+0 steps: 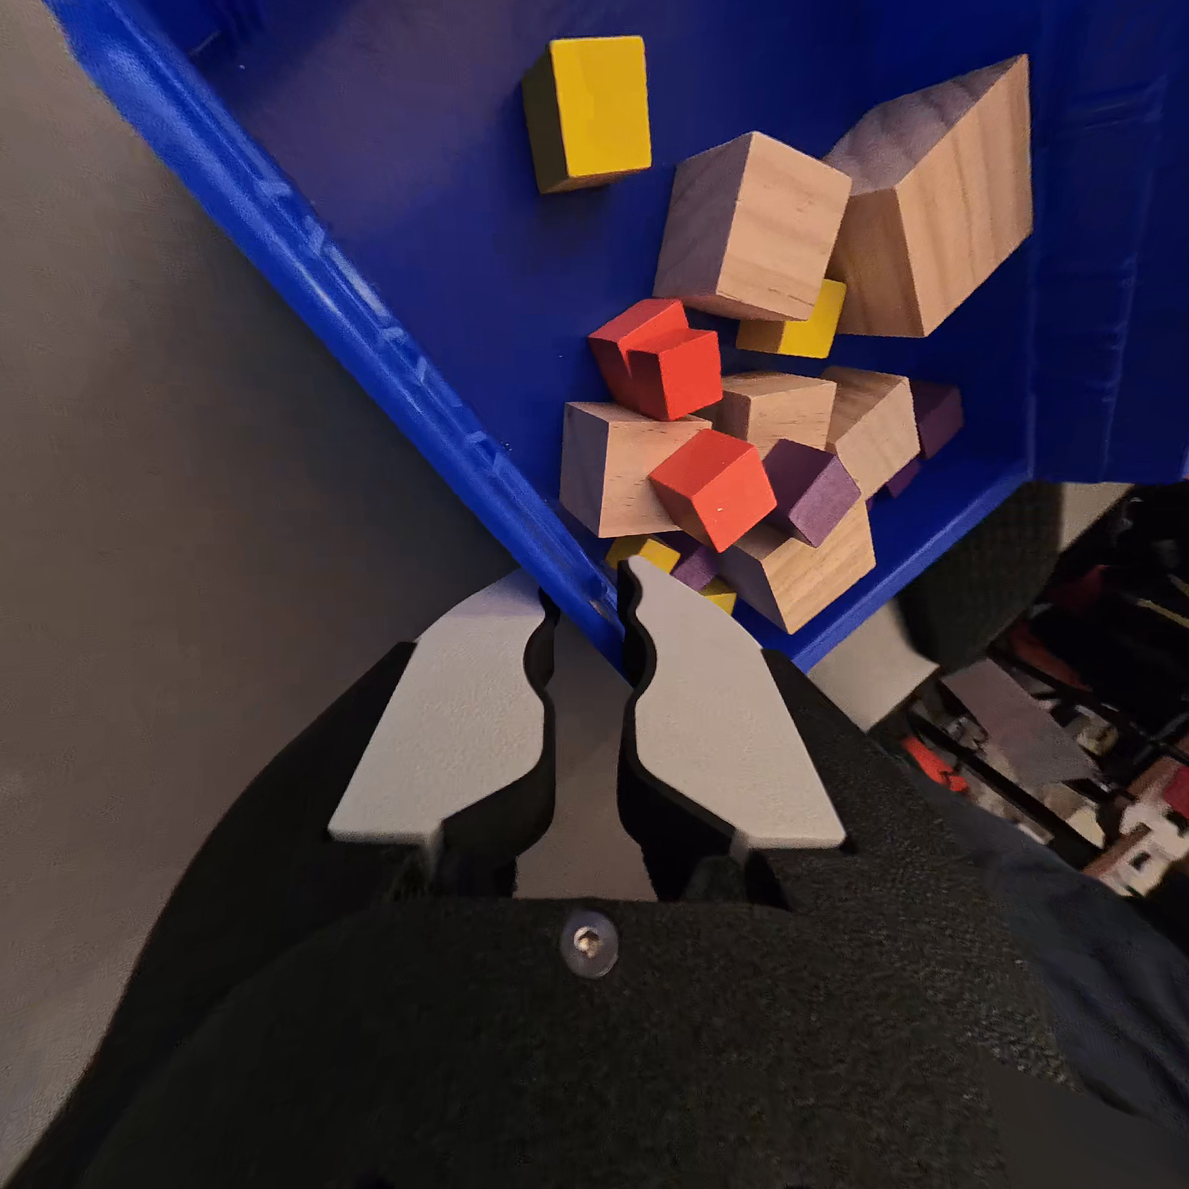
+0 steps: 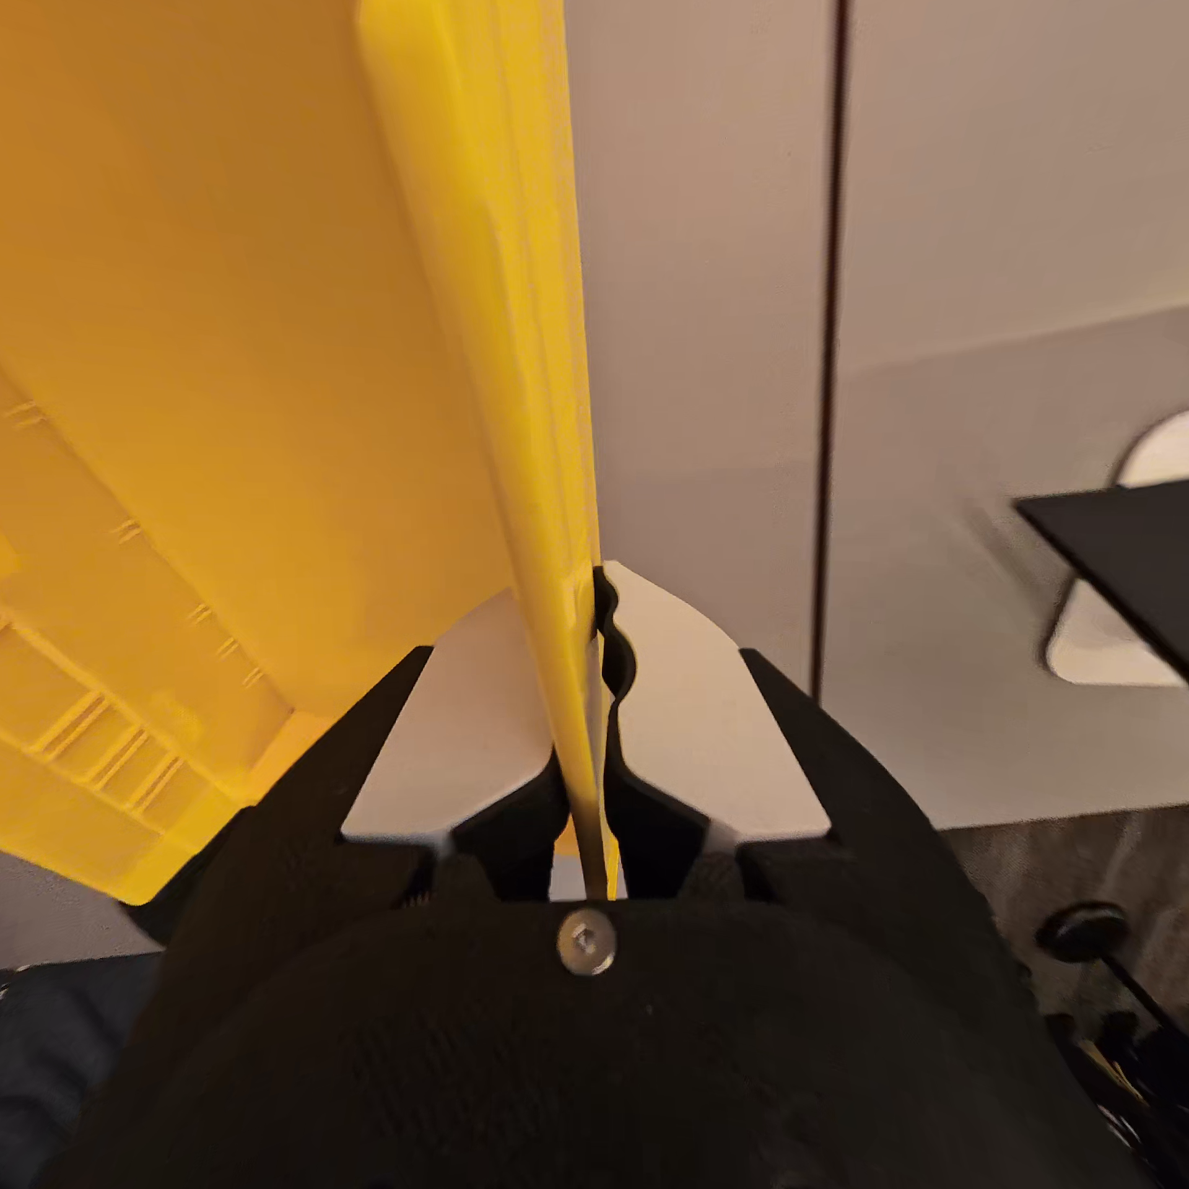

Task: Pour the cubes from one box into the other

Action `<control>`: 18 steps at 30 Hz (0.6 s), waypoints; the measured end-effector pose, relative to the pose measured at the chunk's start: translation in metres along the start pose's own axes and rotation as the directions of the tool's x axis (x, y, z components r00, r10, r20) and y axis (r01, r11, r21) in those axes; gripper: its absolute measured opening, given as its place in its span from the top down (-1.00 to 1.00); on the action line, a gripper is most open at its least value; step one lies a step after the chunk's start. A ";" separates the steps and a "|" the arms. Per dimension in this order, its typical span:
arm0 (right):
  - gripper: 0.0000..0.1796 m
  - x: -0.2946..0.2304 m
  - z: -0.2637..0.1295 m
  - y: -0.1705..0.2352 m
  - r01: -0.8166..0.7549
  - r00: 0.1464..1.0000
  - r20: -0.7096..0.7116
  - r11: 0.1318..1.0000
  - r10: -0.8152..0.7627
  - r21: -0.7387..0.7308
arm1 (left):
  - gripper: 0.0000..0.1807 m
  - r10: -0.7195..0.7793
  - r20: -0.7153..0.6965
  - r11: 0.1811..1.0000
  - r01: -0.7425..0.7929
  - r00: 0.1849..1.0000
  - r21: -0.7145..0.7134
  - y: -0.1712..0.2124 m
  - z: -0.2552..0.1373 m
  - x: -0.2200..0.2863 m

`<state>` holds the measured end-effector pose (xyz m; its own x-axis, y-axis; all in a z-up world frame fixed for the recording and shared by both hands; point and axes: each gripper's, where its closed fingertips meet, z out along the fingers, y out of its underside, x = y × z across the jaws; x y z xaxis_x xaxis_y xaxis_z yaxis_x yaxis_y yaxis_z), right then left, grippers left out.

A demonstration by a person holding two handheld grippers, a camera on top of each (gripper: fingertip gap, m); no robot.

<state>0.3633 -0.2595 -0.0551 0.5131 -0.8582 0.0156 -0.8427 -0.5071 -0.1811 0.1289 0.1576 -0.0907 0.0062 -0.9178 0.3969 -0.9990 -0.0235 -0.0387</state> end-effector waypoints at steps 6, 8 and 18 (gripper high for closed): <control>0.95 -0.076 0.028 -0.014 0.050 0.986 0.161 0.997 -0.039 -0.064 | 0.87 -0.068 0.061 0.995 0.063 0.996 0.073 0.044 -0.034 -0.067; 0.95 -0.097 0.040 -0.016 0.064 0.979 0.197 0.994 -0.045 -0.093 | 0.87 -0.104 0.063 0.990 0.097 0.993 0.106 0.061 -0.045 -0.090; 0.94 -0.163 0.083 -0.016 0.055 0.980 0.201 0.965 -0.003 -0.256 | 0.87 -0.226 0.169 0.964 0.196 0.959 0.179 0.147 -0.095 -0.188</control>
<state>0.3070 -0.1049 -0.1361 0.5377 -0.8233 -0.1818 -0.8267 -0.5572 0.0778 -0.0232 0.3642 -0.0839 0.2395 -0.9422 0.2343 -0.9540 -0.2732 -0.1235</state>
